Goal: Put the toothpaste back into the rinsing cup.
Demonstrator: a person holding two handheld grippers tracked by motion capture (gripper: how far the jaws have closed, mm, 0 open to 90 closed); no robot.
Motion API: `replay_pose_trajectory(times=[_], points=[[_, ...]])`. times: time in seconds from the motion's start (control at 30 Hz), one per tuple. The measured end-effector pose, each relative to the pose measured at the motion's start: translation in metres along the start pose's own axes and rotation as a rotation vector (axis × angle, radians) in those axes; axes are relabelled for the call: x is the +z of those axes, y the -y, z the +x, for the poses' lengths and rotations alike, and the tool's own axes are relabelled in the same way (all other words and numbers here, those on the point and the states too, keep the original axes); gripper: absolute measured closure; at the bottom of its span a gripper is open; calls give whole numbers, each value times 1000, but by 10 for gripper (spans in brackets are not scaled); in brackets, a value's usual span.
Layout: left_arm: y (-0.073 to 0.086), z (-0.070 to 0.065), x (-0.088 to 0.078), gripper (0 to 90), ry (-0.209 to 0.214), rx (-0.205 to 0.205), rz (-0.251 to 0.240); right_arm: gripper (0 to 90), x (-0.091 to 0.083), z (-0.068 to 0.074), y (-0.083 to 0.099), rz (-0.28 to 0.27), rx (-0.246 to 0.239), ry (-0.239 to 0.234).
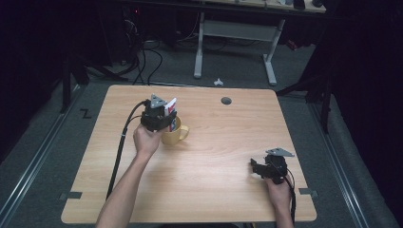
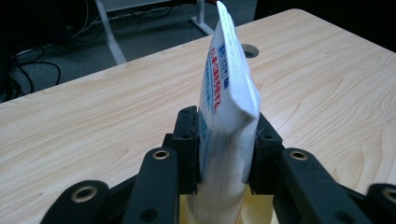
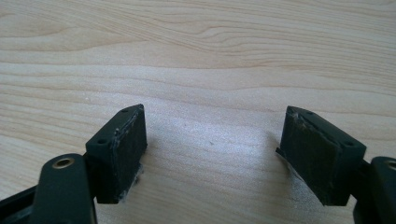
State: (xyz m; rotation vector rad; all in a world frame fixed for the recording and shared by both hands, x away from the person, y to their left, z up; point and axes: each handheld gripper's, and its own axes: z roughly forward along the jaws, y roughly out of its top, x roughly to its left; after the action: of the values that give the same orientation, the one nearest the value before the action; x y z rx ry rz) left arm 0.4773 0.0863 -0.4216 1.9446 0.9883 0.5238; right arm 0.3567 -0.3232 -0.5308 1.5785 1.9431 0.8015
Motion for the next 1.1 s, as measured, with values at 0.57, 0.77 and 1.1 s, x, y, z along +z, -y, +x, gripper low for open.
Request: replay_pose_trajectory(times=[0.57, 0.77, 1.1], points=[[9, -1, 8, 693, -4, 1, 12, 229, 0, 0, 0, 0, 0, 0], [11, -2, 10, 692, -5, 4, 16, 229, 0, 0, 0, -1, 0, 1], [18, -4, 17, 687, -8, 28, 62, 229, 0, 0, 0, 0, 0, 0]])
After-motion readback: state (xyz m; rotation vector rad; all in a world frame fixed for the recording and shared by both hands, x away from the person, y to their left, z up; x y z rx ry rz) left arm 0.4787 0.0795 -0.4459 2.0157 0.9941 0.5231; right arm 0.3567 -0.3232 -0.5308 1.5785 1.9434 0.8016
